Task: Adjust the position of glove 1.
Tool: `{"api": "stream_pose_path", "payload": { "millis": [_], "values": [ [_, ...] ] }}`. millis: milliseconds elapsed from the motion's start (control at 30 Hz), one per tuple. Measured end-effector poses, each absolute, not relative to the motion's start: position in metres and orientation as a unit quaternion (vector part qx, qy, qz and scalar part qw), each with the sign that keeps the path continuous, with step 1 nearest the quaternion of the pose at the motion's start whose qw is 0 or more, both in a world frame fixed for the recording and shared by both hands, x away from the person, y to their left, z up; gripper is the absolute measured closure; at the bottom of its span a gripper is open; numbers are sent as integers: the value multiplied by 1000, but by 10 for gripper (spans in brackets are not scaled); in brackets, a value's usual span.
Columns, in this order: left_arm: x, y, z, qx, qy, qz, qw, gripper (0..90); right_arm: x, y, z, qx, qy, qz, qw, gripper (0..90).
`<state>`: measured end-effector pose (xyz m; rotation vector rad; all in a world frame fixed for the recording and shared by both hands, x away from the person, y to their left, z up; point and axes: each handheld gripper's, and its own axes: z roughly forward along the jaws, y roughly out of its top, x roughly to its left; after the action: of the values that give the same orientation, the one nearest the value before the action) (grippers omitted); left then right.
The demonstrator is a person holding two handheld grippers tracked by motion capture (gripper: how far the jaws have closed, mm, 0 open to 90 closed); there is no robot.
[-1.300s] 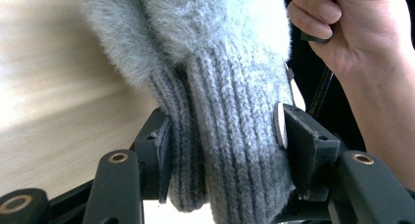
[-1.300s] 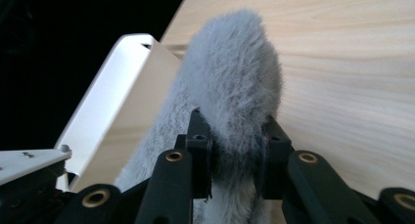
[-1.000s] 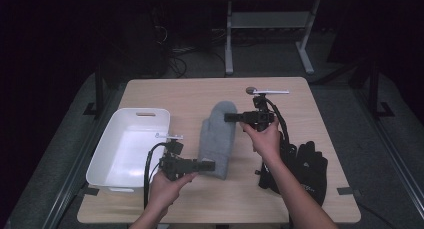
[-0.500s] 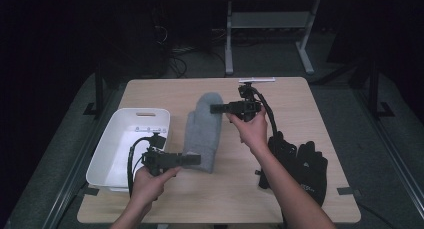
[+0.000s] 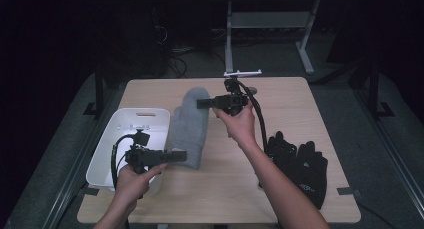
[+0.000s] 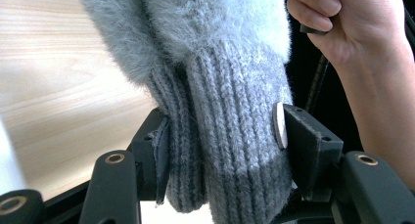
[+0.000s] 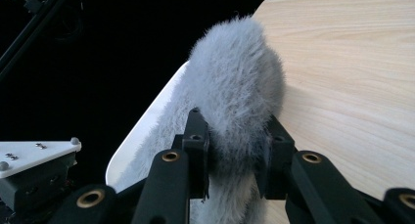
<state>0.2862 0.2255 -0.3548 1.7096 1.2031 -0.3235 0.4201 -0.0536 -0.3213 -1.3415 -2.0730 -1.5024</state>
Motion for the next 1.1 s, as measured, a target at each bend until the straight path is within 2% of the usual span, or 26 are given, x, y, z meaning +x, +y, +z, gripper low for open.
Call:
{"api": "stream_pose_path", "payload": {
  "millis": [1100],
  "values": [
    [275,296,-333,692,521,-98,490,391,429,23,-297,-420,-734,-513,147,703]
  ]
}}
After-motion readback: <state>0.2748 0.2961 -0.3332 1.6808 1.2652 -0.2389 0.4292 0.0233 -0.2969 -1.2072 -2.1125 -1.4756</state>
